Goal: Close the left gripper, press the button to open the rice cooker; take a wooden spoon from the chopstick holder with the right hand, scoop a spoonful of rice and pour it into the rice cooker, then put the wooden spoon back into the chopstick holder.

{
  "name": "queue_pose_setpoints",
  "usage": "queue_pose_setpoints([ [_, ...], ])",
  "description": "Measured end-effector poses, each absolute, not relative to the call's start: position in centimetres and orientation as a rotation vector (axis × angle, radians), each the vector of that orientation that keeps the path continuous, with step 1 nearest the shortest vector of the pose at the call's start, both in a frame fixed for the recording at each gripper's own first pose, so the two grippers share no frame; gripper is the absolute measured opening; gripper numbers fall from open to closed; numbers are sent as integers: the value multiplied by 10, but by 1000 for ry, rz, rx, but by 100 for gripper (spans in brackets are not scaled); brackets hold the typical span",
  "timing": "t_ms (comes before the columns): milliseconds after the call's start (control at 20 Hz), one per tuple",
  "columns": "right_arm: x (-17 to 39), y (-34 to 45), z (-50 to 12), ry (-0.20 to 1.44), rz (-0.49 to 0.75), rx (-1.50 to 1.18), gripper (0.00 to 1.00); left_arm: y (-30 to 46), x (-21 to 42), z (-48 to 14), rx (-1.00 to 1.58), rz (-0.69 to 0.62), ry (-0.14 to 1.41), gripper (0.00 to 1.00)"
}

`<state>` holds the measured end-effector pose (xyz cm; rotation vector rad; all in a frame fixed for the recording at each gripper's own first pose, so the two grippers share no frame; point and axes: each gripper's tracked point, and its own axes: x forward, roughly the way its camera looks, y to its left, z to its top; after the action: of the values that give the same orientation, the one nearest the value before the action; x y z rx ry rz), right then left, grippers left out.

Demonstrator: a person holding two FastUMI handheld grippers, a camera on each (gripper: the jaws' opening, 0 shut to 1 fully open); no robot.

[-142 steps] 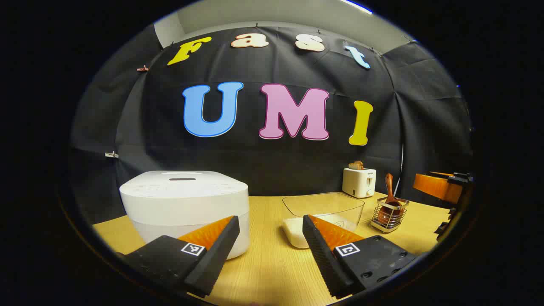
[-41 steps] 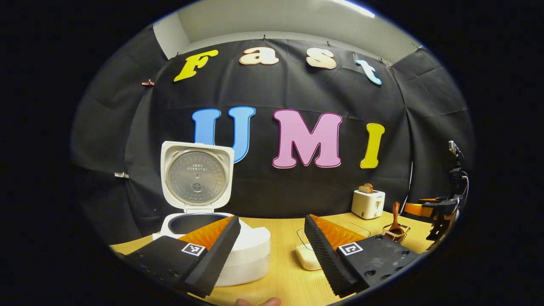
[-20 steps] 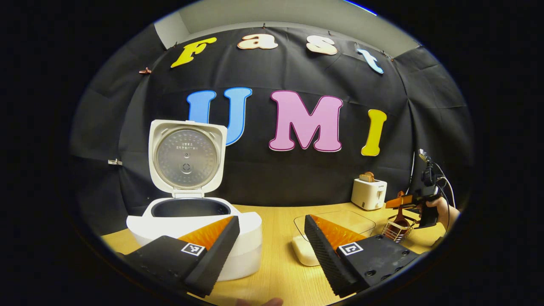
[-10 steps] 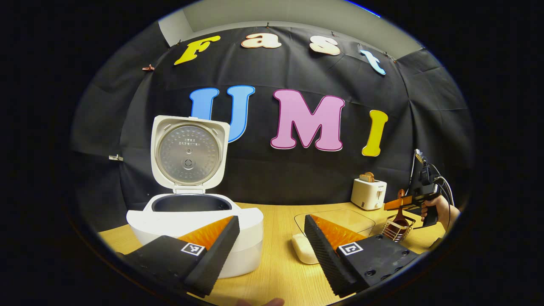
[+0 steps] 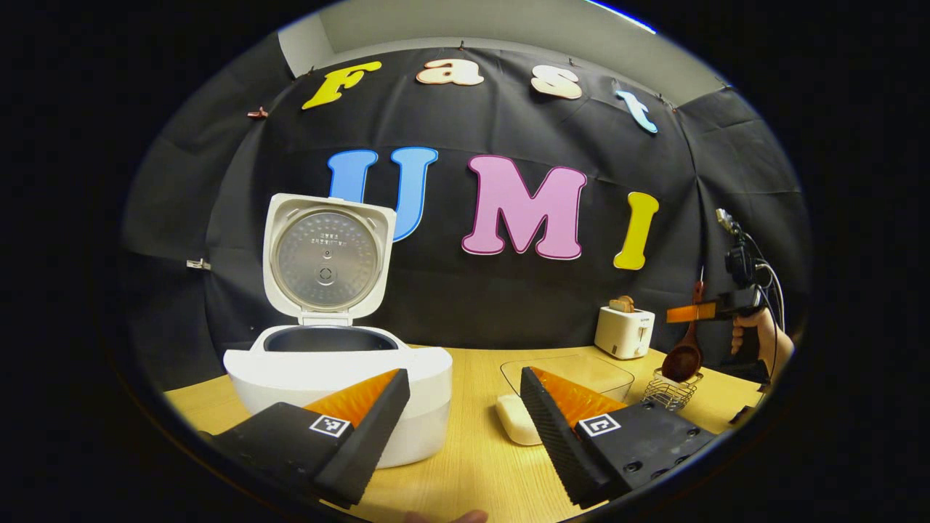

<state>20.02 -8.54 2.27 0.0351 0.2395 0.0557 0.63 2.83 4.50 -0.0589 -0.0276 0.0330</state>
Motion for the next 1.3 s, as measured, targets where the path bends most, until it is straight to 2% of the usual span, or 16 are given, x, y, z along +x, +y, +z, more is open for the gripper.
queue_pose_setpoints([
  [500,221,12,64,174,176,49,19,53,-18,40,-184,53,-34,95],
  [1000,259,98,13,213,245,-23,19,66,-36,54,-258,-3,-72,95],
  [1300,259,123,-49,333,255,-100,20,69,-32,46,-252,-39,-66,95],
])
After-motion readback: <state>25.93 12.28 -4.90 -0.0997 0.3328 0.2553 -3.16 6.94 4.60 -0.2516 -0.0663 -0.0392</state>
